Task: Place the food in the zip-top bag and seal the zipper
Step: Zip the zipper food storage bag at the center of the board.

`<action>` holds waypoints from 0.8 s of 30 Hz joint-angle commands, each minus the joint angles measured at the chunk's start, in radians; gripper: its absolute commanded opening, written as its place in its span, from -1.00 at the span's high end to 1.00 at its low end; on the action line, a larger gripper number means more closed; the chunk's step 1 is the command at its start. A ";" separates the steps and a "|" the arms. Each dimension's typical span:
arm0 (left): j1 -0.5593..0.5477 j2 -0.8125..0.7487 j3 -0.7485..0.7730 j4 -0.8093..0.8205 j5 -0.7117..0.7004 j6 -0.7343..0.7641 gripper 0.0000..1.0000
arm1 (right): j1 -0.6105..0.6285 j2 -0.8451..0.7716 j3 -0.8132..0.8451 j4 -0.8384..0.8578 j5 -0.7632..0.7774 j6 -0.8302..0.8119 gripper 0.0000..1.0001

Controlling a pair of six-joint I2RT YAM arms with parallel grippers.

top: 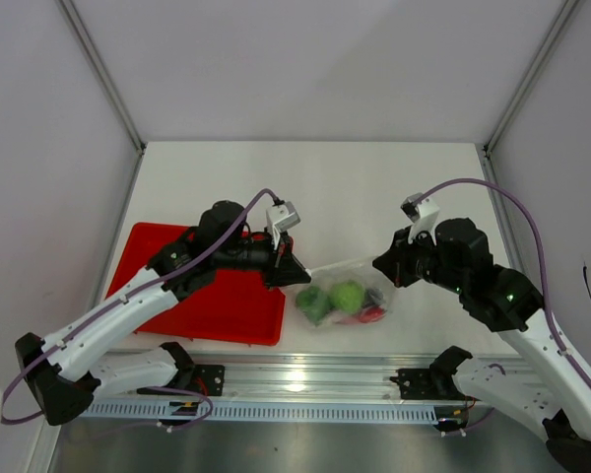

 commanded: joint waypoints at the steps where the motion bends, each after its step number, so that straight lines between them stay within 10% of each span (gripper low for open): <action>1: 0.013 -0.070 -0.014 -0.102 -0.105 0.016 0.94 | -0.033 -0.021 0.000 -0.042 0.122 0.026 1.00; 22: 0.013 -0.220 -0.101 -0.184 -0.275 -0.021 0.87 | -0.040 -0.049 -0.037 -0.114 0.217 0.109 1.00; 24: 0.013 -0.220 -0.106 -0.171 -0.263 -0.029 0.33 | -0.042 -0.041 -0.038 -0.111 0.220 0.115 1.00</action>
